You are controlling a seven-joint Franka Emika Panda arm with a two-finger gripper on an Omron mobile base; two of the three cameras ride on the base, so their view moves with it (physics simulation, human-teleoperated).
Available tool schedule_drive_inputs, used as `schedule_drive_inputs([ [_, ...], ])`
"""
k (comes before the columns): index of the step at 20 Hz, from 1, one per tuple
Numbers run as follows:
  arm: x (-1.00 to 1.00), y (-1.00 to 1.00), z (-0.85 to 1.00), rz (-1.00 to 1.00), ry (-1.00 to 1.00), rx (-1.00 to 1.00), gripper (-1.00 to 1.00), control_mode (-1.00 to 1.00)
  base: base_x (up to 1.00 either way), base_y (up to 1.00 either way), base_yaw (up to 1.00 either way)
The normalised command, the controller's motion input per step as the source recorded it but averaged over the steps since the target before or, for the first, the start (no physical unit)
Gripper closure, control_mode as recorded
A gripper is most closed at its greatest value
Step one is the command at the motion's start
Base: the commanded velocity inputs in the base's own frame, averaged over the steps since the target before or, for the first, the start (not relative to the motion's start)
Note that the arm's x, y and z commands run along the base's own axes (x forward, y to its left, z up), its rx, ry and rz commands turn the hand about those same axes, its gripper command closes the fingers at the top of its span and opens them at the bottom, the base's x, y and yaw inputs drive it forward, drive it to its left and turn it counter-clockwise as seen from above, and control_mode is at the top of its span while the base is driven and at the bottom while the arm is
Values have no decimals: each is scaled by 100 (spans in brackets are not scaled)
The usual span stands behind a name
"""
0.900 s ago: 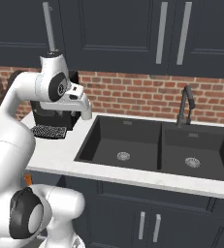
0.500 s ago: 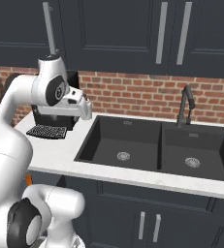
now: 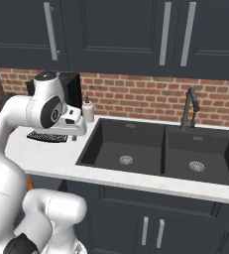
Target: Pick up the knife from the drawer and place it on the cutting board. Then place the meat from the plate to the cutting board.
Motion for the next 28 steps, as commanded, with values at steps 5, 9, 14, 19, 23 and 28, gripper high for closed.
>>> schedule_drive_inputs([
  [5,-31,0,-23,6,0,0,-100,-100,0,0,0],
  [9,-26,0,-32,7,0,0,-100,-100,0,0,0],
  [14,-19,0,-29,7,0,0,-100,-100,0,0,0],
  [19,-7,0,-20,9,1,0,-100,-100,0,0,0],
  [23,-7,0,-14,16,0,0,-100,-100,0,0,0],
  [28,0,0,0,0,0,0,-100,100,-9,-1,17],
])
